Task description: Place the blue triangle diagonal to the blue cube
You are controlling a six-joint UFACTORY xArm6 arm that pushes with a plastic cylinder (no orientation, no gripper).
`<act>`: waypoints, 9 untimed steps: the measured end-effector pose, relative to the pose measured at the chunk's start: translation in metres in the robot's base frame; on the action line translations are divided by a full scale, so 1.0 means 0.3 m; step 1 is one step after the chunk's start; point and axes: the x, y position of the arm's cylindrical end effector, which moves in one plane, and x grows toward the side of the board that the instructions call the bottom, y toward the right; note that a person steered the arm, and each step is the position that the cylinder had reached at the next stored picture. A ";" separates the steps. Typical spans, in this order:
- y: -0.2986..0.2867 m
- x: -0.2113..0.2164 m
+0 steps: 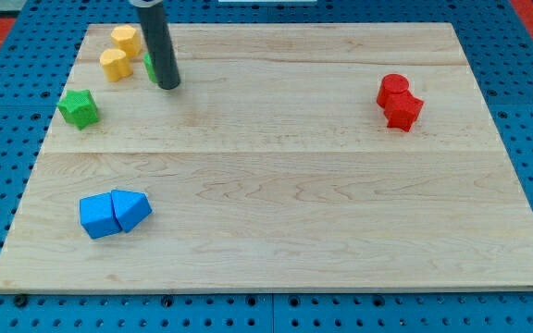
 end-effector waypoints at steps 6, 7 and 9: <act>-0.097 0.548; -0.088 0.554; -0.224 0.605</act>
